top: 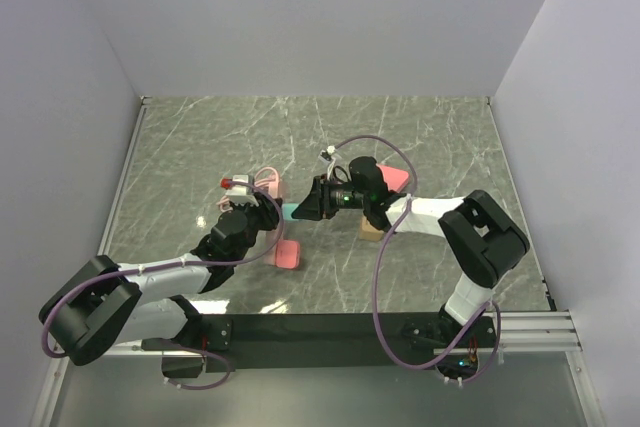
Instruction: Insert the plug
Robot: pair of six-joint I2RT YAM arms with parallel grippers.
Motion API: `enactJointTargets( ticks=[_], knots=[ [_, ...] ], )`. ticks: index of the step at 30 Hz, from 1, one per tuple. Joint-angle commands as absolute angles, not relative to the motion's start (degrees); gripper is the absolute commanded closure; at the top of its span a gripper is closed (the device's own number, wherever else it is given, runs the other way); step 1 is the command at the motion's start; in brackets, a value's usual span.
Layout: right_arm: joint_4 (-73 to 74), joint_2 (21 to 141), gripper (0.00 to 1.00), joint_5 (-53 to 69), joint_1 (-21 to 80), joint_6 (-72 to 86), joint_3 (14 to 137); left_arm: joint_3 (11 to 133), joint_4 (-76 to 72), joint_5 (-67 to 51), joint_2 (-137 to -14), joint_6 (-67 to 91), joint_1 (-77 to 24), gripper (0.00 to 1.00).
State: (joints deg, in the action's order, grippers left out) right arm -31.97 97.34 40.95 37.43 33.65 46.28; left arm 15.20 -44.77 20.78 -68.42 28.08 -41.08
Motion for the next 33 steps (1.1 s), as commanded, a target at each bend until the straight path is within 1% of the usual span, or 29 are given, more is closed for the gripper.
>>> enactJointTargets(
  ticks=[1,13,33],
  knots=[
    [-34.6,98.4,1.0,37.4,38.8,32.8,48.8,17.0,-53.7,18.8,-66.2,29.3,-42.7,0.99],
    [-33.2,100.3,1.0,35.4,40.2,32.3,49.9,15.9,-54.1,19.9,-63.9,29.7,-43.0,0.99],
    [-32.9,104.5,1.0,35.1,42.4,32.7,53.2,15.5,-57.4,19.8,-64.6,31.1,-43.8,0.99]
  ],
)
